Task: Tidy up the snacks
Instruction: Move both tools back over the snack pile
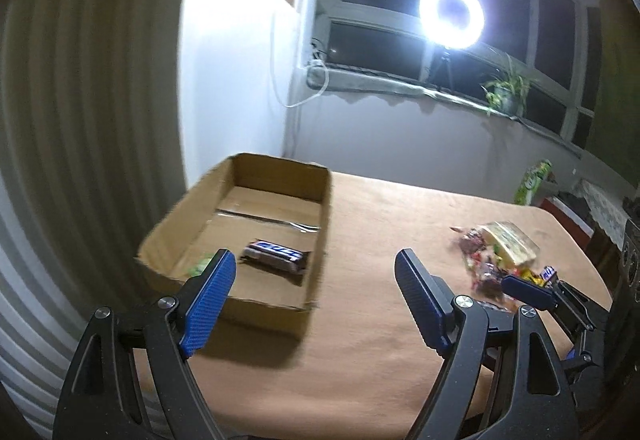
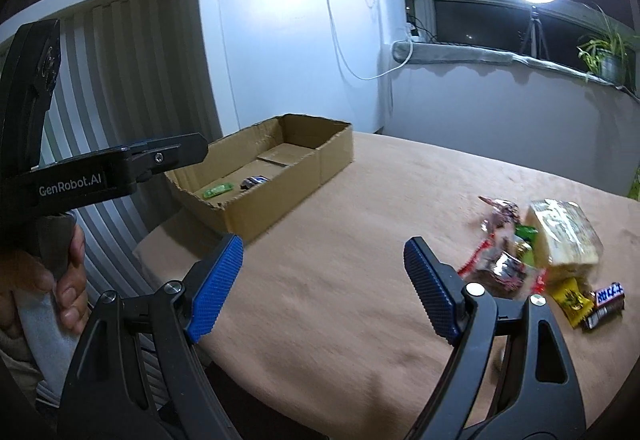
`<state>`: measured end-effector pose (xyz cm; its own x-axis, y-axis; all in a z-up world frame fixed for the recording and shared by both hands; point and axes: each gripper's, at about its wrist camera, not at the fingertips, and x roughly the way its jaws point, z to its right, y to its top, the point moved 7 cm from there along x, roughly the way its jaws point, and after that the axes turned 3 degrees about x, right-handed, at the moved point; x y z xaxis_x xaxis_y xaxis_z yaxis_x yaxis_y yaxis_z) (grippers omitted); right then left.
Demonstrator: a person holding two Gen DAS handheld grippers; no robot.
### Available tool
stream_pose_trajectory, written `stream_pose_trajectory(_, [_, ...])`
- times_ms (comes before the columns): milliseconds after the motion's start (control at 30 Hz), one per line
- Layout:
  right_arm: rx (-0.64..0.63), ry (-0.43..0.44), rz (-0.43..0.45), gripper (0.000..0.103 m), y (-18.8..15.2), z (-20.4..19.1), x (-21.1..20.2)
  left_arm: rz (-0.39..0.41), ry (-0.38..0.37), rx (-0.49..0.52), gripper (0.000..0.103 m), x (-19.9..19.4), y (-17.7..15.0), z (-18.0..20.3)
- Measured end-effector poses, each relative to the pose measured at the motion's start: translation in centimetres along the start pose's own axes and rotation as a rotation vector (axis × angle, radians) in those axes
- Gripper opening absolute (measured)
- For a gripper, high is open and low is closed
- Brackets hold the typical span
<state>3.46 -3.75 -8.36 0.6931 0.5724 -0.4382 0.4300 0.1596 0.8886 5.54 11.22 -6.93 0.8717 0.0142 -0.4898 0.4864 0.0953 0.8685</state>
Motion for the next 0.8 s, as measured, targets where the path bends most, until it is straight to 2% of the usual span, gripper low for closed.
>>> stream_pose_trajectory(433, [0.085, -0.097, -0.001, 0.085, -2.3, 6.3, -2.4, -0.066, -0.092, 0.080, 0.082, 1.6, -1.4, 6.6])
stream_pose_trajectory(800, [0.145, -0.194, -0.026, 0.085, -5.9, 12.3, -4.1, -0.153, -0.199, 0.147, 0.082, 4.2, -4.0, 12.9])
